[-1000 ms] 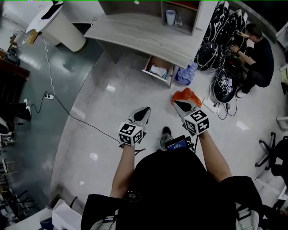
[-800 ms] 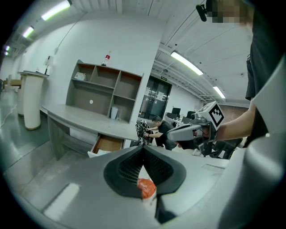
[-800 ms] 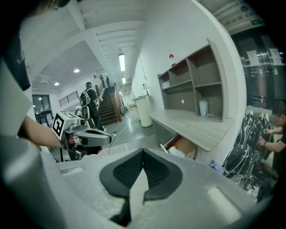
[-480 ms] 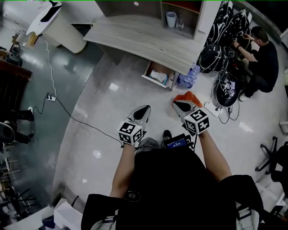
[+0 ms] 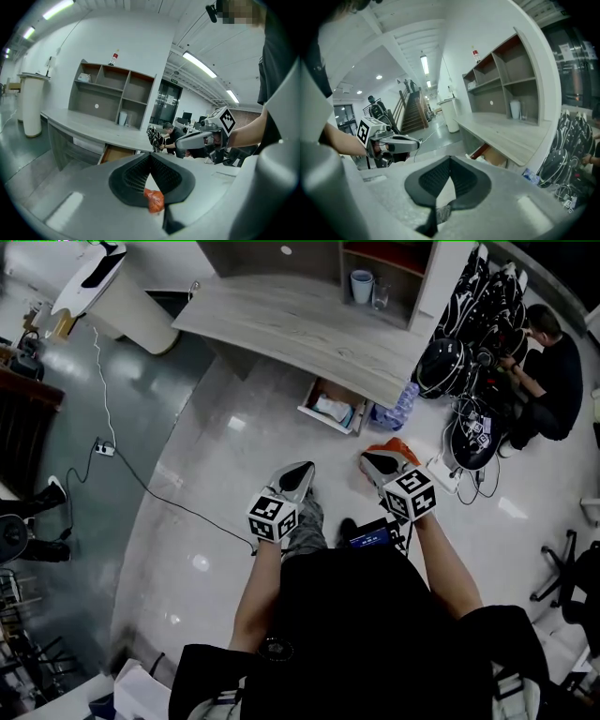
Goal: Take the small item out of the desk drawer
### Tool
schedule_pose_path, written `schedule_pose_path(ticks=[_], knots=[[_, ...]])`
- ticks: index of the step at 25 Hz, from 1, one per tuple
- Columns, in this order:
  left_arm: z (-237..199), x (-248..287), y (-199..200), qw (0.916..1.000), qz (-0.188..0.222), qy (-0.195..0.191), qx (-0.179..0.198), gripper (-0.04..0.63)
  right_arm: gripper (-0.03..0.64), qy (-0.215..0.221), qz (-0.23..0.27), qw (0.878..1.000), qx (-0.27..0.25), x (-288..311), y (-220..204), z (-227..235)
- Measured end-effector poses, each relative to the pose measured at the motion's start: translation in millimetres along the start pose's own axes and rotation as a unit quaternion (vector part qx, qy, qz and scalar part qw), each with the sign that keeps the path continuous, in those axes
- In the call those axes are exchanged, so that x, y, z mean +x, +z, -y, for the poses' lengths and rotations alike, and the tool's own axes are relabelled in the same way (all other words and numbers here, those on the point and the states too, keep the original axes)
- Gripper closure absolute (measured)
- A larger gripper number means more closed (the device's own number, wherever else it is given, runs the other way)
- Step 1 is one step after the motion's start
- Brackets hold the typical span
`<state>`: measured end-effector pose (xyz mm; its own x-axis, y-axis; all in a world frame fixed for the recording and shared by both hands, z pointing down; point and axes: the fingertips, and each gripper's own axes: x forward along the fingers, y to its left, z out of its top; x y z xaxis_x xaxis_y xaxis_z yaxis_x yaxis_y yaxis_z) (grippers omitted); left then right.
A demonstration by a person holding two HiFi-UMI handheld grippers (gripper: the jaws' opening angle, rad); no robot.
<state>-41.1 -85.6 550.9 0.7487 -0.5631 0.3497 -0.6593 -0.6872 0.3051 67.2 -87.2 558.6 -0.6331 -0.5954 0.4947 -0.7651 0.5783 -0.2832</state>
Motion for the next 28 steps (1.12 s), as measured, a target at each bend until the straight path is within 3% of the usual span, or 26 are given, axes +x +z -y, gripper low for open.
schedule_pose_path(ticks=[13, 28], knots=[[-73, 38, 39, 0.9989, -0.009, -0.045, 0.007, 0.594, 0.620, -0.032, -0.009, 0.999, 0.022, 58, 46, 30], [-151, 68, 73, 0.9903, -0.036, -0.129, 0.036, 0.594, 0.620, -0.112, 0.010, 0.992, 0.061, 117, 90, 50]])
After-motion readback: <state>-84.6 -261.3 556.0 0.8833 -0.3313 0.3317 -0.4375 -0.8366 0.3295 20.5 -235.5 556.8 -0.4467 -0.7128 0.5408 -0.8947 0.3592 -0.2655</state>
